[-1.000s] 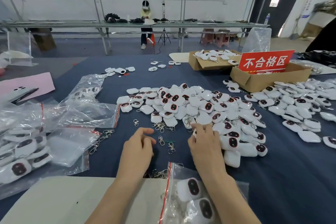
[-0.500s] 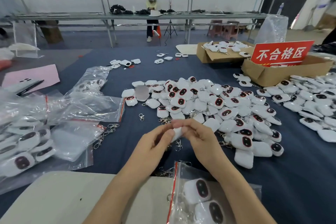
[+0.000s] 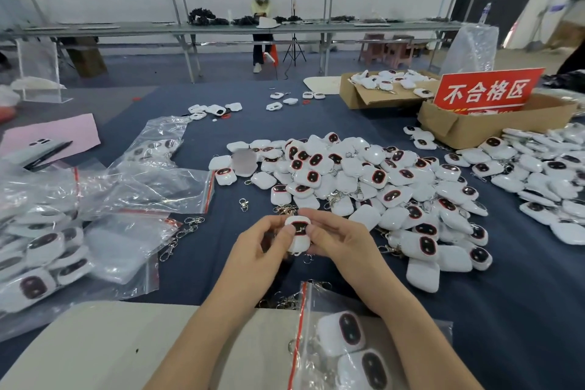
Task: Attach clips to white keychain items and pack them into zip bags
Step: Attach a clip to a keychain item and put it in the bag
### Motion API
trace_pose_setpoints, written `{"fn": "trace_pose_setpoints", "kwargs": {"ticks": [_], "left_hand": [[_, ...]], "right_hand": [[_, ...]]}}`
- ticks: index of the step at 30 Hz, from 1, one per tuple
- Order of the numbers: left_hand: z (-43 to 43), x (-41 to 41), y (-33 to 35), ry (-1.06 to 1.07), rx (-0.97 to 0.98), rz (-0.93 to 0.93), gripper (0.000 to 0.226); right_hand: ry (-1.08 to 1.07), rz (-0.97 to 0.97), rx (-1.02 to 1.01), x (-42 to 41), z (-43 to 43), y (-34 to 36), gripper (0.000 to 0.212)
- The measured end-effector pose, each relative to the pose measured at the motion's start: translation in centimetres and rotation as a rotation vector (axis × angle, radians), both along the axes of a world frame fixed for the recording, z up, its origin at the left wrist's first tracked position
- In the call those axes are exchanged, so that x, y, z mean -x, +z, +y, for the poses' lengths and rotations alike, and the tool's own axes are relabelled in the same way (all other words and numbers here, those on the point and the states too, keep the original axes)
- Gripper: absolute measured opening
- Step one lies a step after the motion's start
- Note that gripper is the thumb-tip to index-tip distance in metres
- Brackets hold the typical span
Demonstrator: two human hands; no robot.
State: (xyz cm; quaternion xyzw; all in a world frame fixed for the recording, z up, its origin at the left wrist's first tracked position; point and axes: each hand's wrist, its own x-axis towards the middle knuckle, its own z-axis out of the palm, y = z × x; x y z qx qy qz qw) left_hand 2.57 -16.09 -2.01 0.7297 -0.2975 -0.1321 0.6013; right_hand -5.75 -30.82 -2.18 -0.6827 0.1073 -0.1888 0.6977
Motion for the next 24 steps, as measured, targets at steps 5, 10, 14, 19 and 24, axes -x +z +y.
{"fn": "trace_pose_setpoints", "kwargs": {"ticks": [5,10,14,19,24], "left_hand": [[0.03,-0.07,-0.15,0.01,-0.042,-0.006,0.011],[0.16,-0.08,-0.12,0.0,-0.059,-0.005,0.012],[0.24,-0.08,0.0,-0.005,-0.066,-0.013,0.013],[0.2,0.02,0.05,-0.009,-0.067,-0.034,0.013],[0.21,0.03,0.12,-0.017,-0.057,-0.037,0.013]], "right_hand": [[-0.013,0.024,0.034,0.14,0.2,0.29,0.028],[-0.043,0.035,0.076,0.32,0.28,0.57,0.025],[-0.034,0.036,0.073,0.38,0.33,0.59,0.025],[-0.047,0.032,0.078,0.34,0.28,0.57,0.025],[-0.07,0.029,0.079,0.28,0.31,0.43,0.024]]}}
